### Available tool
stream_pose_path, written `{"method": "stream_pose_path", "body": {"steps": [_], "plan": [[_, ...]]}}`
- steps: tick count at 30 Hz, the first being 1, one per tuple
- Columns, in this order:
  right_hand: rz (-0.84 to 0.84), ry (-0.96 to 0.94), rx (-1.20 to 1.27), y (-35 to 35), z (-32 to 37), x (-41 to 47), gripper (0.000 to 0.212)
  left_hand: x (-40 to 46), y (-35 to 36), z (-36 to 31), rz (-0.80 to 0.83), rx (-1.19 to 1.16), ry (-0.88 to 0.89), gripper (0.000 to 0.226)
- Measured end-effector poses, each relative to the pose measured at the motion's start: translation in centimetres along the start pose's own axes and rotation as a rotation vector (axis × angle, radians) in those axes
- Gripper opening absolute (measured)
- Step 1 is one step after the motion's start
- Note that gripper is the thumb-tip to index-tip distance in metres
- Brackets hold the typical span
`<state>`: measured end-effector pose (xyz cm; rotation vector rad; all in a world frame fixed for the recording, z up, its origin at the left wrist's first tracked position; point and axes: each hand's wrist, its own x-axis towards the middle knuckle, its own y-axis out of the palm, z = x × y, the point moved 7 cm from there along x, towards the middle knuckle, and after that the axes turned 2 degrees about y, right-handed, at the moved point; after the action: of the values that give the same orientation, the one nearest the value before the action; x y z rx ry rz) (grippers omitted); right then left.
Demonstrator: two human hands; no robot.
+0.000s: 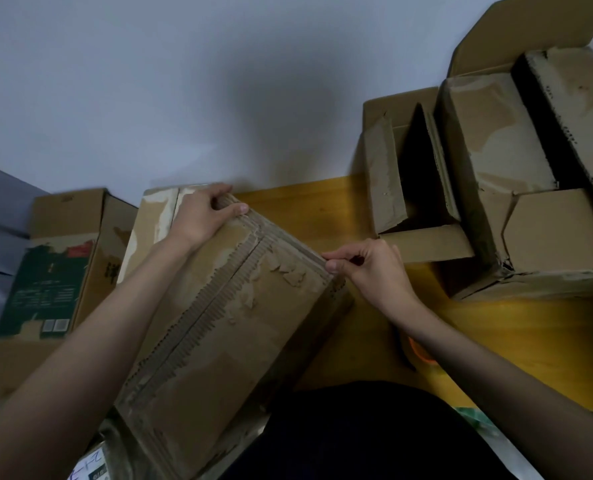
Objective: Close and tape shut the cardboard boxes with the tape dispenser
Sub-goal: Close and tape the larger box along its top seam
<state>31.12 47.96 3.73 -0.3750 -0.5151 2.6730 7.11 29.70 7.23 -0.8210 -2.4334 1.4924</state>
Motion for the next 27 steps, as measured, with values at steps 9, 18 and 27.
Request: {"method": "stream_pose_path", "body": {"steps": [9, 18, 27], "plan": [[0.031, -0.015, -0.115, 0.1, 1.0, -0.3, 0.034, -1.4, 1.6, 0.1, 0.026, 0.107, 0.039, 0.062], [-0.011, -0.089, -0.188, 1.1, 1.3, -0.1, 0.013, -5.0, 4.6, -1.6, 0.065, 0.33, 0.061, 0.104], [0.008, -0.088, -0.191, 1.1, 1.8, 0.3, 0.011, -4.8, 4.7, -1.7, 0.091, 0.496, -0.002, 0.1]]}}
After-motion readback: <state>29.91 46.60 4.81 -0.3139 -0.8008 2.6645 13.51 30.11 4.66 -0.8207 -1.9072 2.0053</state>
